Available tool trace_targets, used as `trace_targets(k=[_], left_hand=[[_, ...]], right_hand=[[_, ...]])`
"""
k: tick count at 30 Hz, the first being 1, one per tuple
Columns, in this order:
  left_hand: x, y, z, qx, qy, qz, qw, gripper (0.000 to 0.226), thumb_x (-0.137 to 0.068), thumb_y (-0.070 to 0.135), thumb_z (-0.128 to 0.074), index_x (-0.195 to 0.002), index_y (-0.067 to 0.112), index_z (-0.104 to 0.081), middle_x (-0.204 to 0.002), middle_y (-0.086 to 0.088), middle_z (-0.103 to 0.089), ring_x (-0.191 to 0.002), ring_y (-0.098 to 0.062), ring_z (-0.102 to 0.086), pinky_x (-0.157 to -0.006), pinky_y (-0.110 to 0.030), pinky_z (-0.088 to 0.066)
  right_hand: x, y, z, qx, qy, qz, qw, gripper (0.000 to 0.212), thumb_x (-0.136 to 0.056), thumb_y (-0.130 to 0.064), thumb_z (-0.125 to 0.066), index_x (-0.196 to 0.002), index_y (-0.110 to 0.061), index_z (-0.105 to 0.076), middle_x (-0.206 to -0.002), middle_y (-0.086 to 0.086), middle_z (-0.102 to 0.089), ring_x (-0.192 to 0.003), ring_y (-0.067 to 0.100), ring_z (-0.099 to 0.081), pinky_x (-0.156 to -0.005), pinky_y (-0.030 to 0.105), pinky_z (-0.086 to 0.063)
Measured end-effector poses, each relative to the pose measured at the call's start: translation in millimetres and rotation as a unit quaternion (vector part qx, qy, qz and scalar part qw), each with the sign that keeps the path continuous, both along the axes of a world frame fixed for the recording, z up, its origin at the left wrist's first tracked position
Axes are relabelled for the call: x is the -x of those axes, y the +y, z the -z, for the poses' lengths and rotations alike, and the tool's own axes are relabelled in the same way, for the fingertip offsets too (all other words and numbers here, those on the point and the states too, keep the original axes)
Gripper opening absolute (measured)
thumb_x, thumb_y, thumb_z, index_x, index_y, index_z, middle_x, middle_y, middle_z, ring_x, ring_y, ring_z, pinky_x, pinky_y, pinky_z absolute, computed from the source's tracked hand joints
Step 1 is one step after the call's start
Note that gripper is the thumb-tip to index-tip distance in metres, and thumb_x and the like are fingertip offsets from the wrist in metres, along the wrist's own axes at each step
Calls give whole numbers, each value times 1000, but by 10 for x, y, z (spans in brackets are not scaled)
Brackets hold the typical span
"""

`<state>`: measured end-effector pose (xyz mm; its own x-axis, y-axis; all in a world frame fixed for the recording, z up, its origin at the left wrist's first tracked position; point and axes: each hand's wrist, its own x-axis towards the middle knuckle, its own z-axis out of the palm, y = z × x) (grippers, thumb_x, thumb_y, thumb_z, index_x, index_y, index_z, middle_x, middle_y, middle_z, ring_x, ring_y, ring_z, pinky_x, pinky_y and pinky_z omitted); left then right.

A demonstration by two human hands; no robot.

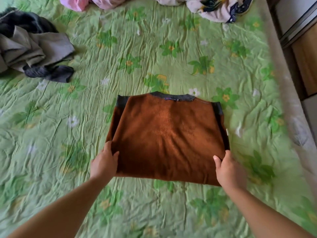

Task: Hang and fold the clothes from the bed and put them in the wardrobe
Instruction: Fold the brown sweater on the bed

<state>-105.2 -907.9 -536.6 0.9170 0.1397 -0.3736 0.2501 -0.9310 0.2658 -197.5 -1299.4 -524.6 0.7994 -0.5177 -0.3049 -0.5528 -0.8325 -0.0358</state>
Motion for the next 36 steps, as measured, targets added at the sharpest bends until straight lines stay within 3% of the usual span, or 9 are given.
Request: trace_targets(k=[6, 10, 14, 21, 23, 26, 28, 32, 36], left_hand=[[90, 197, -36, -20, 75, 27, 997, 22, -100, 31, -51, -116, 18, -45, -100, -10, -67, -76, -24, -55, -66, -38, -49], [126, 211, 23, -47, 111, -5, 993, 52, -95, 42, -57, -139, 25, -35, -123, -14, -49, -108, -35, -53, -86, -48, -50], [66, 212, 144, 29, 100, -75, 992, 80, -85, 51, -64, -149, 31, -22, -133, -16, -42, -115, -39, -53, -93, -52, -51], [45, 497, 265, 113, 139, -127, 976, 68, -69, 63, -76, -117, 31, -42, -90, 5, -62, -71, -15, -67, -54, -32, -58], [20, 527, 275, 129, 151, -121, 973, 64, -71, 57, -80, -118, 26, -50, -89, 9, -59, -76, -13, -63, -58, -27, -51], [-29, 478, 284, 118, 146, -69, 980, 53, -76, 50, -78, -115, 21, -56, -93, 5, -59, -83, -17, -58, -71, -30, -47], [-26, 427, 241, 116, 137, -46, 983, 44, -79, 46, -76, -107, 22, -53, -91, 6, -59, -79, -15, -56, -66, -31, -45], [60, 319, 82, 187, 96, -37, 977, 38, -77, 38, -73, -104, 26, -49, -87, 13, -60, -74, -4, -58, -59, -25, -45], [150, 158, -189, 284, 88, -47, 954, 52, -73, 31, -73, -119, 24, -52, -101, 6, -67, -91, -14, -65, -81, -40, -57]], right_hand=[[221, -81, -75, -1, 36, -11, 999, 42, -102, -50, -42, -113, -10, -47, -96, 12, -70, -86, 35, -69, -63, 38, -53], [143, 7, -108, 73, 42, -61, 995, 66, -95, -45, -54, -150, -15, -34, -125, 16, -56, -110, 36, -58, -85, 45, -51], [-258, 410, -56, 10, -49, -295, 954, 70, -96, -45, -56, -157, -25, -29, -160, 13, -26, -148, 36, -25, -114, 56, -31], [-1239, 1293, 198, -56, 144, -369, 917, 73, -104, -46, -41, -158, -42, 9, -168, 1, 19, -153, 31, 19, -121, 63, -3], [-1475, 1510, 134, -26, 178, -334, 925, 70, -99, -39, -50, -157, -40, -12, -168, 8, -2, -153, 39, -1, -117, 66, -13], [-1765, 1968, -44, 46, 68, -370, 925, 49, -92, -35, -53, -139, -28, -45, -142, 13, -46, -129, 37, -45, -102, 55, -36], [-1924, 2326, -86, -1, 22, -418, 908, 48, -99, -39, -47, -145, -32, -36, -134, 15, -50, -118, 37, -52, -92, 51, -43], [-2075, 2899, -106, -63, 126, -429, 892, 67, -97, -71, -26, -154, -52, 4, -134, 22, -52, -112, 39, -59, -73, 45, -43], [-2085, 3006, -166, -50, 120, -389, 912, 49, -96, -45, -51, -141, -27, -48, -132, 14, -60, -118, 35, -59, -79, 41, -48]])
